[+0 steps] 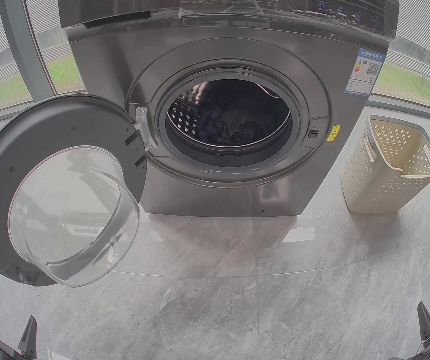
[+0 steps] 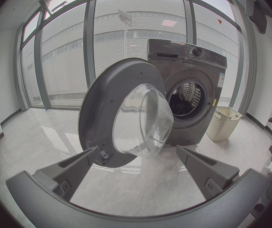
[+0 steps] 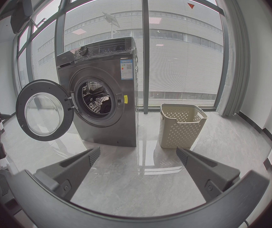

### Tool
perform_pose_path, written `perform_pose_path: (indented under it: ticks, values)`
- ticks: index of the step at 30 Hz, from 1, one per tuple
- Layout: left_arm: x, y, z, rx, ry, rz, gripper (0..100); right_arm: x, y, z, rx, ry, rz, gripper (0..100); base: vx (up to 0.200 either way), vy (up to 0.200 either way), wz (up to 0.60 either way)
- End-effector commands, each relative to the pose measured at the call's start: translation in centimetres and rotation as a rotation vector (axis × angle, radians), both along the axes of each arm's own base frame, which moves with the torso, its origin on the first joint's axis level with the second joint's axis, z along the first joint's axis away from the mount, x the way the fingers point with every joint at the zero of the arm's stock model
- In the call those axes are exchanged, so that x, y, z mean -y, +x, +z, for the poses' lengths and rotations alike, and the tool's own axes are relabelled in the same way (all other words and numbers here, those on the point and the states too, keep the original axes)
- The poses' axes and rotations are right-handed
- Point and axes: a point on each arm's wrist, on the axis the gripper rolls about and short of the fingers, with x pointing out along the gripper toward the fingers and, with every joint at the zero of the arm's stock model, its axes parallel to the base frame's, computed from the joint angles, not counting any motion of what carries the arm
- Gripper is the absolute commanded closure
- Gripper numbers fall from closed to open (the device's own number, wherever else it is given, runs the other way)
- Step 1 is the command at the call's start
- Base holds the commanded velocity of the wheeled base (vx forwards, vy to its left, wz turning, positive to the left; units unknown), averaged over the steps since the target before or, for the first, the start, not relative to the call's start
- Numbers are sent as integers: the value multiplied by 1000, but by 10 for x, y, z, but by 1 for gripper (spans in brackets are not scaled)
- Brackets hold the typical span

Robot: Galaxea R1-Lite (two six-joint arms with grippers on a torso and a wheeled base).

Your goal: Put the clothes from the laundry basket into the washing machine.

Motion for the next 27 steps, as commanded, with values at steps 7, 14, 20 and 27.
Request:
perform_pose_path:
  ticks: [7,14,20,27]
  values:
    - [0,1,-5,-10,2,3,0,0,1,-5,-14,1,1,0,-86,0,0]
    - [0,1,-5,-10,1,3,0,0,1,-5,-14,1,1,0,-86,0,0]
    - [0,1,-5,-10,-2,3,0,0,1,-5,-14,1,1,0,0,33,0]
    - [0,1,-5,-10,-2,2,0,0,1,-5,-14,1,1,0,0,200,0]
